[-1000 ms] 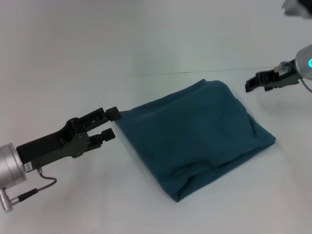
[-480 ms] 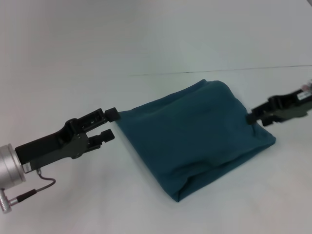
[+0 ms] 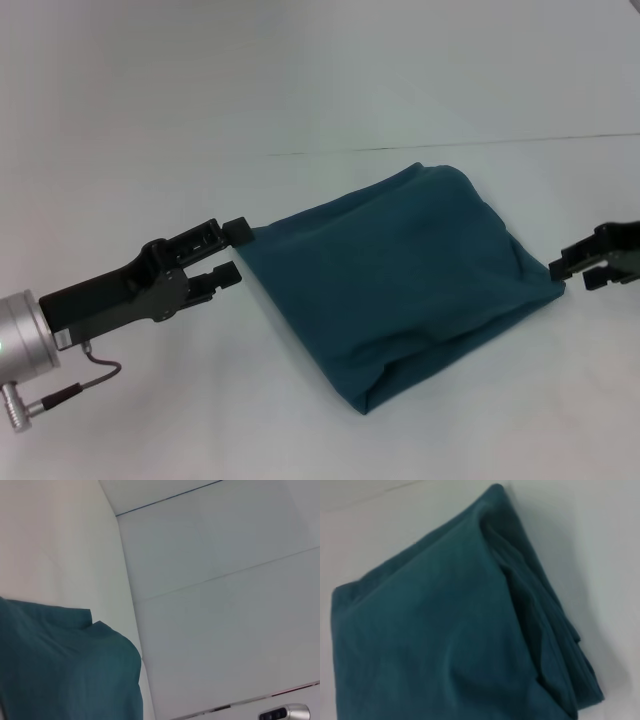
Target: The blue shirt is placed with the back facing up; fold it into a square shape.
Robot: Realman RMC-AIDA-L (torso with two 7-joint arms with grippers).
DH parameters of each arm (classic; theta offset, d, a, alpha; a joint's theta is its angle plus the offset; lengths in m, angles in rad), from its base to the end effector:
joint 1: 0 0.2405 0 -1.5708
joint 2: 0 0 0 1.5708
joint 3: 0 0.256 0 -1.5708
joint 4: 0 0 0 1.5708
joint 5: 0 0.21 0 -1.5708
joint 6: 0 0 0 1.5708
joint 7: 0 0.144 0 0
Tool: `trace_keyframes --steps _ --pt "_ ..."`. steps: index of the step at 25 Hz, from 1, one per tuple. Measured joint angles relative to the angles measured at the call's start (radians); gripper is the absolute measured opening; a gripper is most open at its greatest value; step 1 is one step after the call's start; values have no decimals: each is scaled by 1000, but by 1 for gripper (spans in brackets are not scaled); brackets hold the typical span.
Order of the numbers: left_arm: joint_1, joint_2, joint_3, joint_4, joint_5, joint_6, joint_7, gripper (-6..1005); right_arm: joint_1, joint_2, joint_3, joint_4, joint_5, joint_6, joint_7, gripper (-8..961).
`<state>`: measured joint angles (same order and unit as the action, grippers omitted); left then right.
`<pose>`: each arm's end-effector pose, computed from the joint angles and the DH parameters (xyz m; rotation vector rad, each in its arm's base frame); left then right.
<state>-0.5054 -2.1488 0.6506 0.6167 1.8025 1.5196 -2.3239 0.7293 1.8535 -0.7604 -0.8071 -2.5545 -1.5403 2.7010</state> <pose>-0.2457 0.3316 -0.0119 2.0901 1.9618 1.2193 0.2793 0.3936 0.1009 -2.0631 1.8225 -0.0358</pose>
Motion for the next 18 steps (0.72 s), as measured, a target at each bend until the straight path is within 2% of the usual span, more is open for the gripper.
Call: trace_keyframes --steps 5,10,16,18 --pt "0 0 0 0 0 -1 0 900 12 19 -5 53 -6 58 1 579" --pt "4 -2 -3 0 0 -1 2 900 32 23 -16 132 -6 128 2 578" --pt "7 -2 -2 -1 0 -2 2 901 36 24 -24 125 -17 134 26 577" --pt "7 -2 -2 -5 0 -3 3 901 36 23 -22 122 -28 135 32 513"
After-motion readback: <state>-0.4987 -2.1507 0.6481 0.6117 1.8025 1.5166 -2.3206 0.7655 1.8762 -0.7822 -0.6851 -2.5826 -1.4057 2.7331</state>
